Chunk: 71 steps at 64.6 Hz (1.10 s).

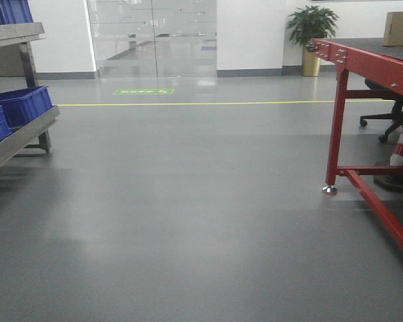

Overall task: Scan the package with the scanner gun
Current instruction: 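Drive the base forward and turn toward the red-framed table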

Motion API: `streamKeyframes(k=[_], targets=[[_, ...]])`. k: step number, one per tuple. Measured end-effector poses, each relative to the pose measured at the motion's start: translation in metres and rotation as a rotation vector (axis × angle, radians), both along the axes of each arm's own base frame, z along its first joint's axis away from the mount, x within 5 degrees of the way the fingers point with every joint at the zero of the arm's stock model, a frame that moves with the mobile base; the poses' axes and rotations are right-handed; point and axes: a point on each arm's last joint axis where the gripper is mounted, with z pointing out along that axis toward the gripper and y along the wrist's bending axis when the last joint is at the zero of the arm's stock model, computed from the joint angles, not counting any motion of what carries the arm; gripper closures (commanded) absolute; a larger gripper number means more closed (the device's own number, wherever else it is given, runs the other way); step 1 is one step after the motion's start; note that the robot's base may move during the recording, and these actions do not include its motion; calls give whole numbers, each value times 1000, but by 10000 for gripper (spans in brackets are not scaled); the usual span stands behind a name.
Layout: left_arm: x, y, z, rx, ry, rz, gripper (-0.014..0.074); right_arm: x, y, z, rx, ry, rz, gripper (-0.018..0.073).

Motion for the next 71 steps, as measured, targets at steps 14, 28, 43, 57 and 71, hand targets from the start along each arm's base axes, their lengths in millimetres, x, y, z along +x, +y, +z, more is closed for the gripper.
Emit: streamKeyframes(k=[14,28,43,57,71], targets=[[0,0,0,0,0,0,707,0,0,0,0,0,0,717],[0,0,0,0,0,0,707,0,0,0,0,0,0,717],[0,0,0,0,0,0,707,0,0,0,0,0,0,717],[0,0,0,0,0,0,707,0,0,0,0,0,0,717],[0,0,0,0,0,0,707,0,0,0,0,0,0,717]])
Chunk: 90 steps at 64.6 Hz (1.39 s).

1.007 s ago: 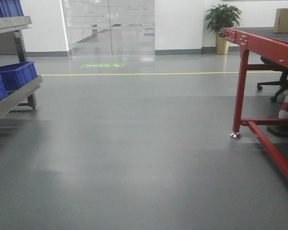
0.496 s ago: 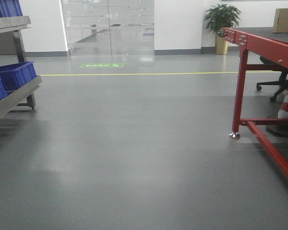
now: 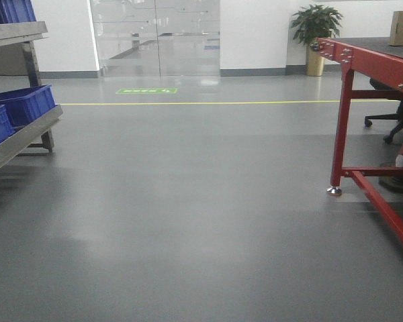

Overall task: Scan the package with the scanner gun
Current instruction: 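Drive the base forward and turn toward the red-framed table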

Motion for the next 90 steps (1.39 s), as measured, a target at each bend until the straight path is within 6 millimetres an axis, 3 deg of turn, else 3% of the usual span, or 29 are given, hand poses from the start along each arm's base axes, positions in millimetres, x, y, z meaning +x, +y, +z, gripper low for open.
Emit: streamKeyframes(k=[90], targets=[[0,0,0,0,0,0,707,0,0,0,0,0,0,717]])
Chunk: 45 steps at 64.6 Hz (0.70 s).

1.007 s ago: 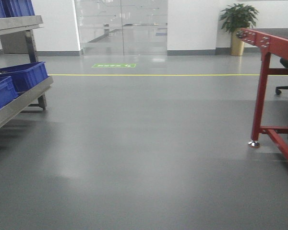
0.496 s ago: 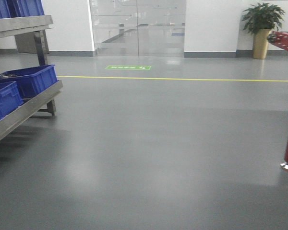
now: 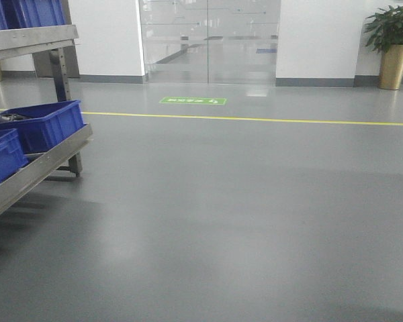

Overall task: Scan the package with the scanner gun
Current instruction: 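Drive the base forward and turn toward the red-framed table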

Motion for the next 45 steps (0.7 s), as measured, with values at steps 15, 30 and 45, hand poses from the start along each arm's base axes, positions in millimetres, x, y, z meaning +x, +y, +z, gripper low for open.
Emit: streamKeyframes(k=[15,30,45], targets=[[0,0,0,0,0,0,707,0,0,0,0,0,0,717],[0,0,0,0,0,0,707,0,0,0,0,0,0,717],[0,0,0,0,0,0,707,0,0,0,0,0,0,717]])
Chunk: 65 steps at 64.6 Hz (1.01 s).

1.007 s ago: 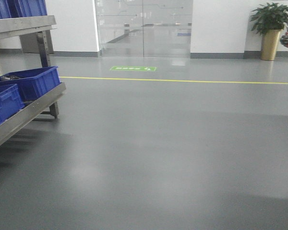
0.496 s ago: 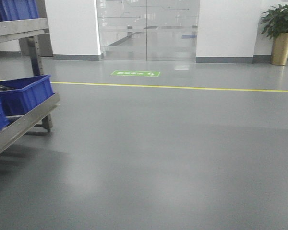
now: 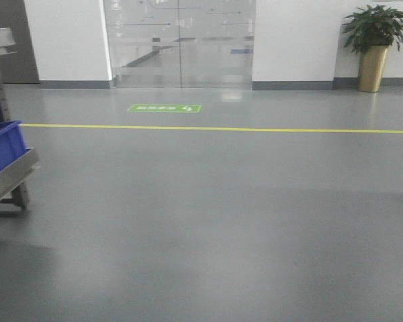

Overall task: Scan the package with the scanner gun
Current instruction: 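Drive the base forward and turn toward the red-framed table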

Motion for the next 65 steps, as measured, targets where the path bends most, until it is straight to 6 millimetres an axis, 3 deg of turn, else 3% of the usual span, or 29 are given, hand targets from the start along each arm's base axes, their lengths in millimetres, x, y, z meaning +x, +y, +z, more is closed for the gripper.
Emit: streamKeyframes(k=[65], targets=[[0,0,0,0,0,0,707,0,0,0,0,0,0,717]])
